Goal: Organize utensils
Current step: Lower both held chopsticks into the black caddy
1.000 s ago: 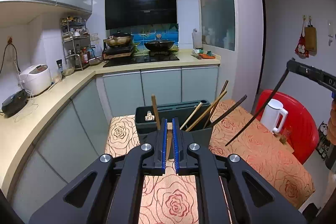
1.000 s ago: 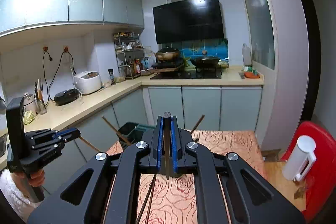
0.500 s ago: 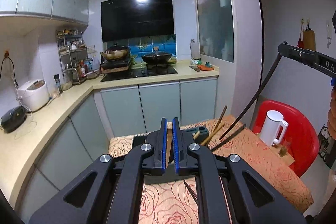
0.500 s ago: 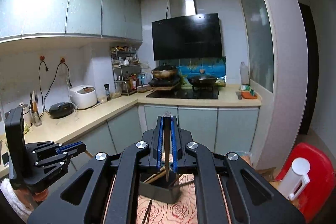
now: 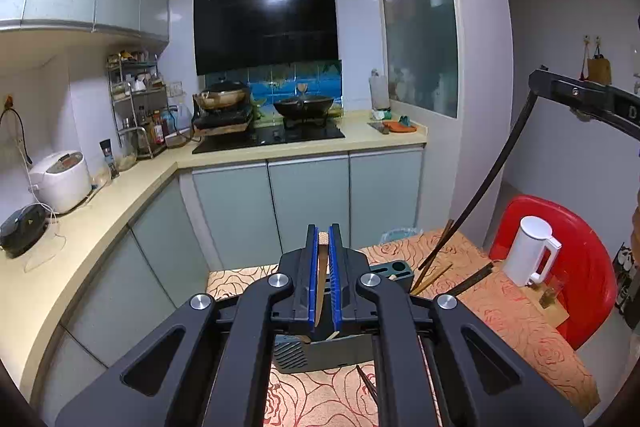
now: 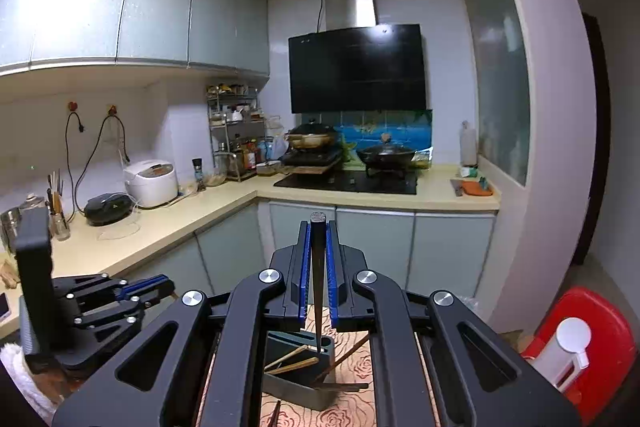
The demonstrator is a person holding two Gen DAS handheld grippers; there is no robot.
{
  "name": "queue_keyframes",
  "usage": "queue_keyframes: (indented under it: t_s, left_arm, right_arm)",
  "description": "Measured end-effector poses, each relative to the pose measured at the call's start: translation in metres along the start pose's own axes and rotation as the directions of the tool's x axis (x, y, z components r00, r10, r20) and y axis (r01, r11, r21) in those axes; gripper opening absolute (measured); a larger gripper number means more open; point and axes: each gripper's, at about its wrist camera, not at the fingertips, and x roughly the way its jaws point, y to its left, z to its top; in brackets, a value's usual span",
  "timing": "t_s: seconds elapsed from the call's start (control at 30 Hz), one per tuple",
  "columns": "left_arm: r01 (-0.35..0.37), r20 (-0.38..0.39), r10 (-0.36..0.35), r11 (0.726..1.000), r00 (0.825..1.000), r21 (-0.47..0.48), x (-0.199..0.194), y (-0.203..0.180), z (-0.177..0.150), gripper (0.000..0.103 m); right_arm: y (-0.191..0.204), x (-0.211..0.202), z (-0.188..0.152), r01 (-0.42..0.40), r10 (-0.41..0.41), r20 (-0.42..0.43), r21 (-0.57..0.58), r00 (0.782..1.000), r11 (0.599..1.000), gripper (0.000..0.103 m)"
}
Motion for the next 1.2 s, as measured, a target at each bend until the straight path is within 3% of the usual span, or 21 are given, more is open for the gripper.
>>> queue_keyframes:
  t_s: [0.53,1.2]
  left_arm:
    - [-0.012,-0.102,0.012,1.000,0.995,0.000,0.057,0.003,-0.014,0.005]
    - [-0.005,-0.135,0.004,1.000,0.991,-0.009,0.084,0.003,-0.025,0.005]
  right_arm:
    - [0.000,0.069,-0.035,-0.046,0.059,-0.208,0.067,0.976,0.997,0.008]
    - [0.012,0.110,-0.058,-0.042,0.060,-0.310,0.062,0.949,0.997,0.008]
